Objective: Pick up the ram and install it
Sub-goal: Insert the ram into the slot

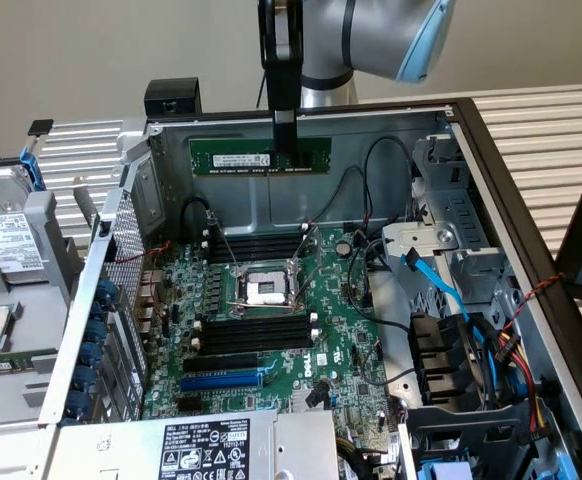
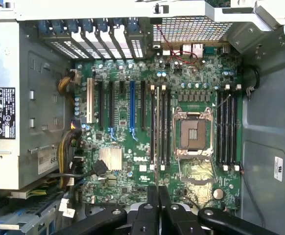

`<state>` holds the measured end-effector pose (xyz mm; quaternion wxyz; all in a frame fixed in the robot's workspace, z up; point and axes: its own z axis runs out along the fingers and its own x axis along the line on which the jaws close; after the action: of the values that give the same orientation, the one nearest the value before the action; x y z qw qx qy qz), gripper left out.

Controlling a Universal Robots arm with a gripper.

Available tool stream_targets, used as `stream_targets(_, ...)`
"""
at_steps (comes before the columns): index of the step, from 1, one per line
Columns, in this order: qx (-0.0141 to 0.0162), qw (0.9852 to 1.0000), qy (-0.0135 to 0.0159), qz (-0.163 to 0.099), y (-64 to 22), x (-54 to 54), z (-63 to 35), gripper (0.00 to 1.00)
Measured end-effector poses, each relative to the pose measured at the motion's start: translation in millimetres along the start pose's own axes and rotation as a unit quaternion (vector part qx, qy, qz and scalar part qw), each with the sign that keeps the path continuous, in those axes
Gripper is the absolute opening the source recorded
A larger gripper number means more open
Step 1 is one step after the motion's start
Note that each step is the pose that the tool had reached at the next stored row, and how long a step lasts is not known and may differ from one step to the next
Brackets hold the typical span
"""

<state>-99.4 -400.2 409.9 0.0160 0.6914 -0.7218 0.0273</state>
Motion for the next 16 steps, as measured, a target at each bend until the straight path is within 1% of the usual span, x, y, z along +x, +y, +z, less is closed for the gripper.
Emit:
stream_targets(10,-0.0001,1.0,0.0001,0.004,0.3,-2.1,17.9,0.12)
stream_targets(16,-0.0011,0.9998,0.0003,0.02,0.6,-4.1,28.7,0.12)
